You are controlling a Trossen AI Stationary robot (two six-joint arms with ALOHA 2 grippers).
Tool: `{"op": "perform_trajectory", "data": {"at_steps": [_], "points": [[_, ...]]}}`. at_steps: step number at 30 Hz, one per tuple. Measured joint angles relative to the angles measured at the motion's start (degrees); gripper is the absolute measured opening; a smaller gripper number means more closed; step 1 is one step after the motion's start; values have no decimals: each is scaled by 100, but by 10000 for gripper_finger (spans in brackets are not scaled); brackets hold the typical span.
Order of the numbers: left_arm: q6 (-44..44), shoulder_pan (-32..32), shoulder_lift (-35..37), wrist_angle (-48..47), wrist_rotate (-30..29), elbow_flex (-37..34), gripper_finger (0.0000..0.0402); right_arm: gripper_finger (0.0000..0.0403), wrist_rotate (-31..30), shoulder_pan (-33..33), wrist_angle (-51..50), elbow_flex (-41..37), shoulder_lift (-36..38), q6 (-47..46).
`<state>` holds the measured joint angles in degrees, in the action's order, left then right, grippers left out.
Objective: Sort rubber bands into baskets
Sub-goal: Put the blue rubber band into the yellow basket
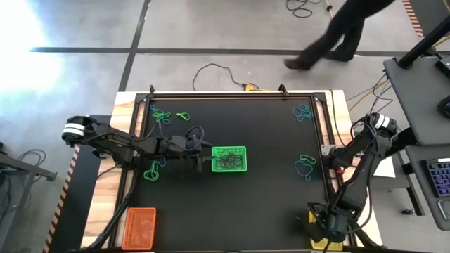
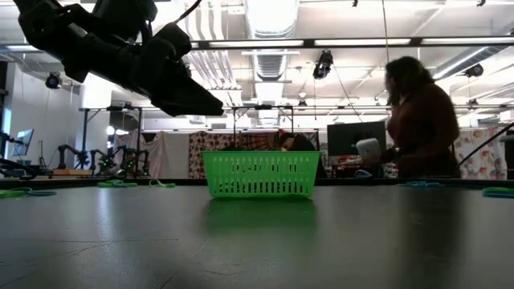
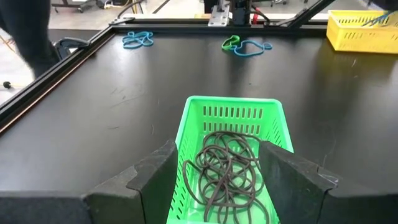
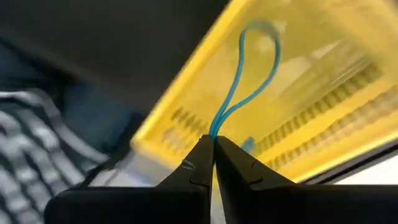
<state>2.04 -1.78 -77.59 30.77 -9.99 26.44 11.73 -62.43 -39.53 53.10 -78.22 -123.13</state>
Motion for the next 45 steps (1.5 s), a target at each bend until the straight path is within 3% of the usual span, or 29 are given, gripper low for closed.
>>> {"op": "perform_trajectory", "data": {"at_steps": [13, 18, 21, 24, 32, 37, 41, 45], "points": [[-2, -2, -1, 90, 1, 0, 209, 18, 311, 53, -115, -507, -345, 1023], [-2, -2, -1, 113, 1, 0, 209, 68, 467, 124, -127, -504, -449, 1218], [-2, -2, -1, 113, 1, 0, 209, 110, 980, 222, -163, -420, -380, 1162], [-3, -2, -1, 117, 1, 0, 209, 144, 1060, 322, -426, -107, -162, 1165], [-2, -2, -1, 136, 1, 52, 209, 173, -308, 446, -2243, 995, 281, 1486], [-2, 0, -1, 137, 1, 97, 209, 169, -2015, 718, -3491, 1298, 414, 2304], [13, 0, -1, 140, 1, 133, 209, 170, -3173, 1386, -4164, 1107, 618, 3250], [17, 0, -1, 140, 1, 188, 209, 176, -3385, 2599, -4203, 428, 1048, 4317]]}}
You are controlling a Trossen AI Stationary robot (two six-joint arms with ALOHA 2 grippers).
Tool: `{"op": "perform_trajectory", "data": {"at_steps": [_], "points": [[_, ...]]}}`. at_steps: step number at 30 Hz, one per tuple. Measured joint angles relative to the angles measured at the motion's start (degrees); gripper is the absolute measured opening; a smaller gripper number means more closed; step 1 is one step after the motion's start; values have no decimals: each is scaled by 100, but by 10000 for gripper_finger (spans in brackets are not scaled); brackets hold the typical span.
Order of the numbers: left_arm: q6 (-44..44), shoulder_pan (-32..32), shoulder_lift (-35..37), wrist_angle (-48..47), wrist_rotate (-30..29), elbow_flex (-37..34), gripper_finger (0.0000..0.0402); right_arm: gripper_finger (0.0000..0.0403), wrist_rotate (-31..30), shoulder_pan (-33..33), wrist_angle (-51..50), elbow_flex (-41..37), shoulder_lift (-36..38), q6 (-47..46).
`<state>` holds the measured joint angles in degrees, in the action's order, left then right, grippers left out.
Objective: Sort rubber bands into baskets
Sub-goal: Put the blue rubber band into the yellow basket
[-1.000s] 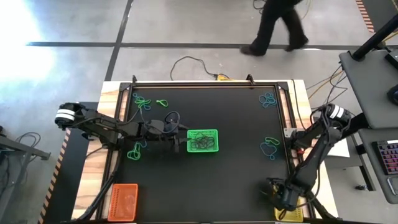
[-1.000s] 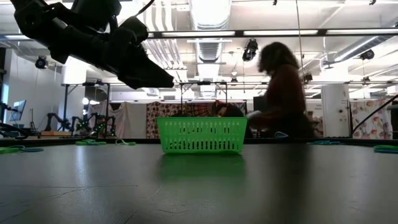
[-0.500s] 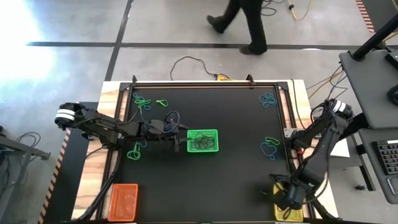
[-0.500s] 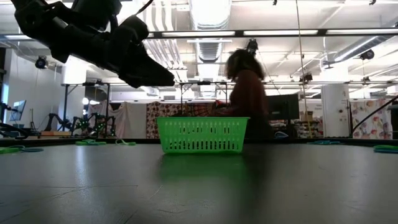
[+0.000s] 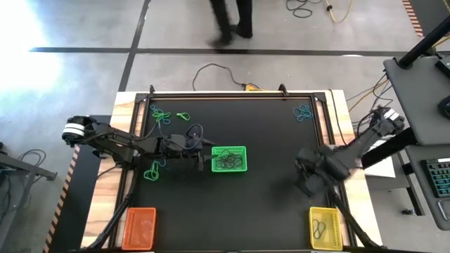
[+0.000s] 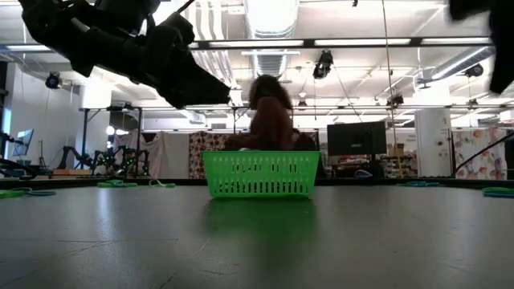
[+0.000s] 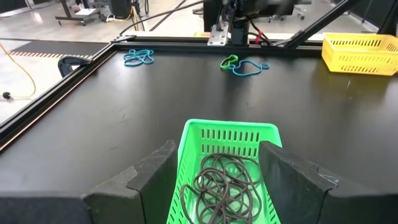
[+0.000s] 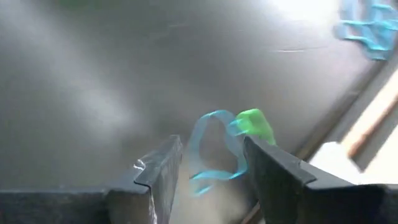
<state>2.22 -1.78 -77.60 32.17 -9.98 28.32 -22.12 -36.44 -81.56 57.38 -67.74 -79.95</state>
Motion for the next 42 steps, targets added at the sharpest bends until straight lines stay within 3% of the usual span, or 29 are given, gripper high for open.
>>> {"op": "perform_trajectory", "data": {"at_steps": [6, 11, 15, 18, 28, 42], "points": [[169, 0, 0, -6, 0, 37, 209, 191, -191, 2674, 79, -973, 504, 1397], [281, -1, 0, -10, 0, 77, 209, 204, -167, 4873, 1101, -1165, 482, 3356], [319, 0, 0, -7, 0, 91, 209, 210, 649, 6300, 2039, -1105, 43, 5211], [437, -2, 0, -52, 0, 91, 209, 212, 1056, 7103, 2238, -982, -412, 6065], [796, -2, 0, -416, 3, 87, 209, 212, 1056, 8598, 2370, -426, -1903, 6516], [975, -31, 0, -659, 320, 83, 209, 212, 1463, 9059, 2468, 408, -3094, 6568]]}}
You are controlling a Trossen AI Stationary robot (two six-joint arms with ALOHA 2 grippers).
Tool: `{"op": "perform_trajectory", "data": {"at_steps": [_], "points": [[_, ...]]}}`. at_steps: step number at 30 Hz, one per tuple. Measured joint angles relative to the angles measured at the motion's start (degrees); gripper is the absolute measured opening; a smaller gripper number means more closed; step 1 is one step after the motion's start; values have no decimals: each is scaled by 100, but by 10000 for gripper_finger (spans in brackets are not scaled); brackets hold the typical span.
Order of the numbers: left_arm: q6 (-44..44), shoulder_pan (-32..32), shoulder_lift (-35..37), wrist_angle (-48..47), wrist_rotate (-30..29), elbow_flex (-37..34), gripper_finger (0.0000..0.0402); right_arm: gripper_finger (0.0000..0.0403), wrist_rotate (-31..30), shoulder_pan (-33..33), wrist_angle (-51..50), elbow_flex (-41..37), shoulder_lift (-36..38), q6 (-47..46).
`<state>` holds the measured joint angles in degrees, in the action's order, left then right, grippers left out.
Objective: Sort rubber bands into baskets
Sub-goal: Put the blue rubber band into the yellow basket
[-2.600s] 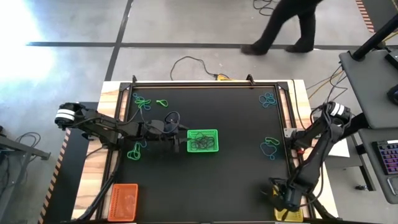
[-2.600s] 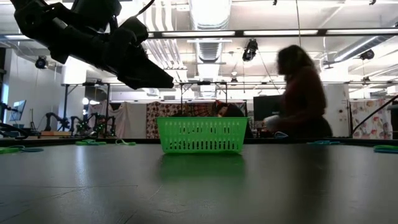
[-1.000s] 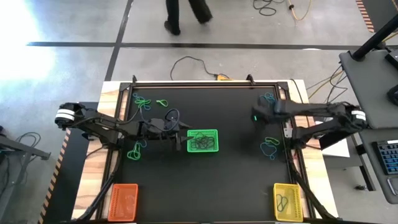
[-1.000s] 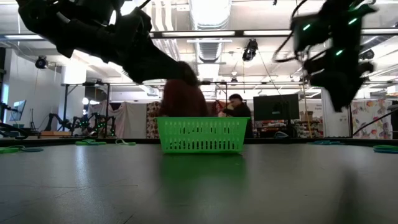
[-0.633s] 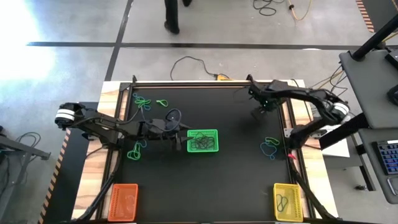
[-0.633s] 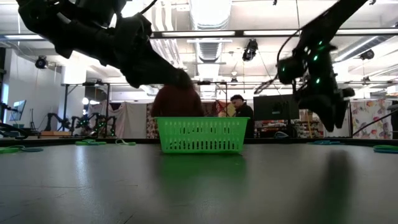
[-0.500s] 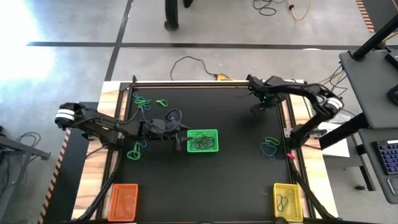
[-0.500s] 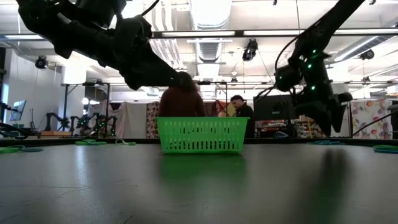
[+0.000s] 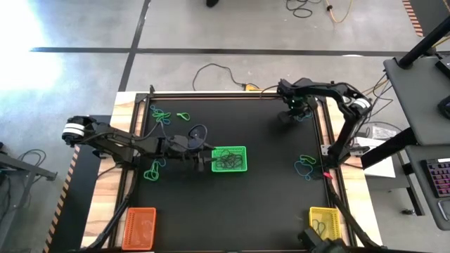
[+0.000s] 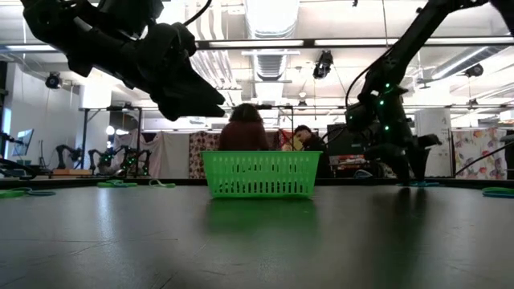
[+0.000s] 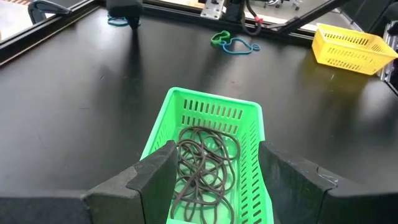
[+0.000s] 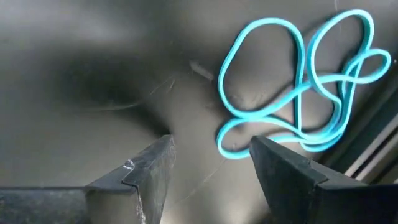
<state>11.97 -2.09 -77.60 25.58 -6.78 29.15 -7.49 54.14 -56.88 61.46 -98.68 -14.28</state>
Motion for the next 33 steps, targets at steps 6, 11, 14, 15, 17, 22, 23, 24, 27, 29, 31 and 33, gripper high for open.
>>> {"op": "perform_trajectory", "data": {"at_steps": [6, 11, 14, 15, 17, 22, 23, 24, 27, 29, 31, 33], "points": [[0, -42, 0, -2, 1, -2, 209, 201, 101, 283, -37, 140, -315, 529], [15, -74, 0, -4, 1, -2, 209, 162, 444, 466, -219, 215, -500, 924], [15, -76, 0, -6, 1, -2, 209, 124, 496, 466, -245, 237, -511, 962], [15, -76, 0, -7, 1, -2, 209, 110, 503, 465, -252, 239, -508, 1005], [18, -76, 0, -4, -1, -2, 209, 81, 481, 466, -265, 222, -500, 1059], [67, -83, 0, -2, -3, -2, 209, 18, 408, 477, -282, 196, -500, 1214], [79, -87, 0, -6, -3, -2, 209, 14, 404, 477, -285, 196, -500, 1214], [80, -87, 0, -7, -3, -2, 209, 12, 406, 477, -291, 194, -494, 1234], [81, -85, 0, -12, -3, -2, 209, 10, 447, 473, -436, 186, -438, 1377], [81, -85, 0, -30, -3, -2, 209, 9, 481, 396, -774, 158, -349, 1494], [83, -85, 0, -85, -5, -2, 209, 9, 507, 289, -1198, 113, -150, 1538], [83, -85, 0, -108, -7, -4, 209, 9, 503, 165, -1242, 108, 135, 1566]]}}
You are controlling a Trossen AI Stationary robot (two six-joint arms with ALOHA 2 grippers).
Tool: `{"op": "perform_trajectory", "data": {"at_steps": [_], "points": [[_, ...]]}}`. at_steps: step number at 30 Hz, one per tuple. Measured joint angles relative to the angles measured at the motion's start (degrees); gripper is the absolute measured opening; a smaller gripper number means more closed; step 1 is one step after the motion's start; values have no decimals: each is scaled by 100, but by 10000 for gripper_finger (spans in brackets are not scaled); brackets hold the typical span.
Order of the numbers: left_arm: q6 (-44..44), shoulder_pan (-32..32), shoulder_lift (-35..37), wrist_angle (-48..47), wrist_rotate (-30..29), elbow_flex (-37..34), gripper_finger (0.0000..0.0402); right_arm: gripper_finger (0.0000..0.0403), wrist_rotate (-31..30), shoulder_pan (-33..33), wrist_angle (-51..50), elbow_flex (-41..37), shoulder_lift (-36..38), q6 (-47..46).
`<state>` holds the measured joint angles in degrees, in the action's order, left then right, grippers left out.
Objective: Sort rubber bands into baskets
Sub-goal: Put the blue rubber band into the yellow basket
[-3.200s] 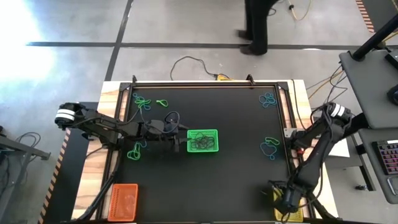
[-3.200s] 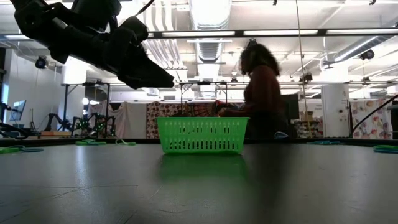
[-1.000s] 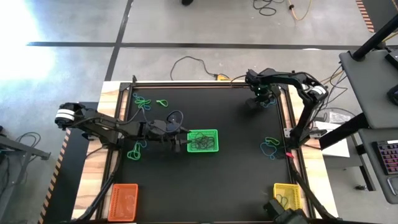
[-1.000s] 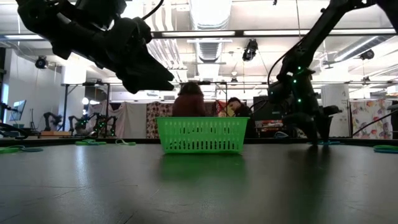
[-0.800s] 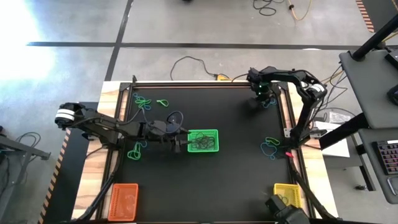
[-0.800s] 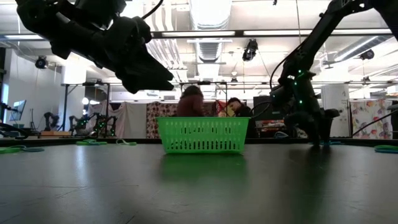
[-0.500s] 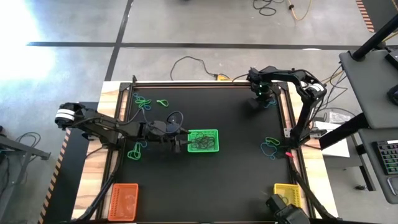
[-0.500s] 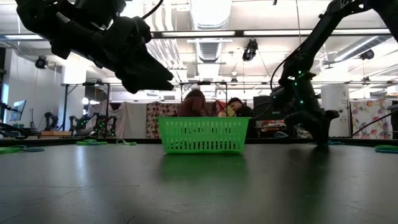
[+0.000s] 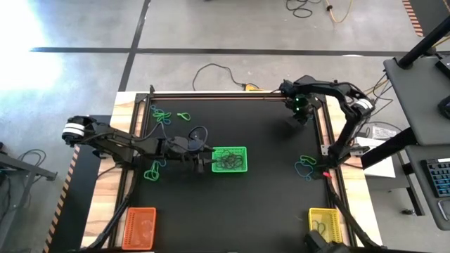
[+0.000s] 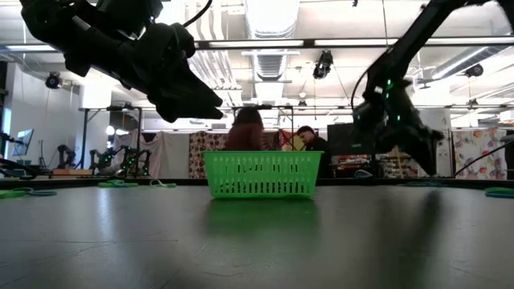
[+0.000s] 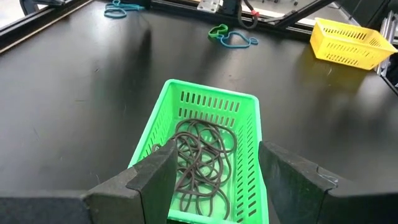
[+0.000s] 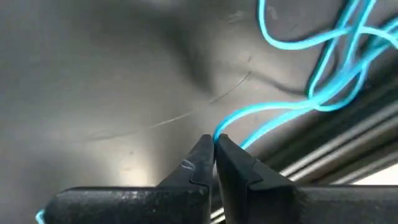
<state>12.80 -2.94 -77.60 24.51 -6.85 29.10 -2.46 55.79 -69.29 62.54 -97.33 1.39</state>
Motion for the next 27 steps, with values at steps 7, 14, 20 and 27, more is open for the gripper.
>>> {"op": "perform_trajectory", "data": {"at_steps": [7, 14, 20, 27], "points": [[0, 4, 0, 5, -11, 0, 209, 9, -12, -534, -304, -125, 1161, -100], [26, 2, 0, 7, -9, 0, 209, 9, 427, -1621, -288, -209, 2446, -417], [24, 2, 0, 12, -9, 0, 209, 9, 448, -2655, -223, -296, 3278, -994], [-22, 2, 0, 45, -9, 8, 209, 9, 501, -3531, 186, -314, 3723, -1440]]}}
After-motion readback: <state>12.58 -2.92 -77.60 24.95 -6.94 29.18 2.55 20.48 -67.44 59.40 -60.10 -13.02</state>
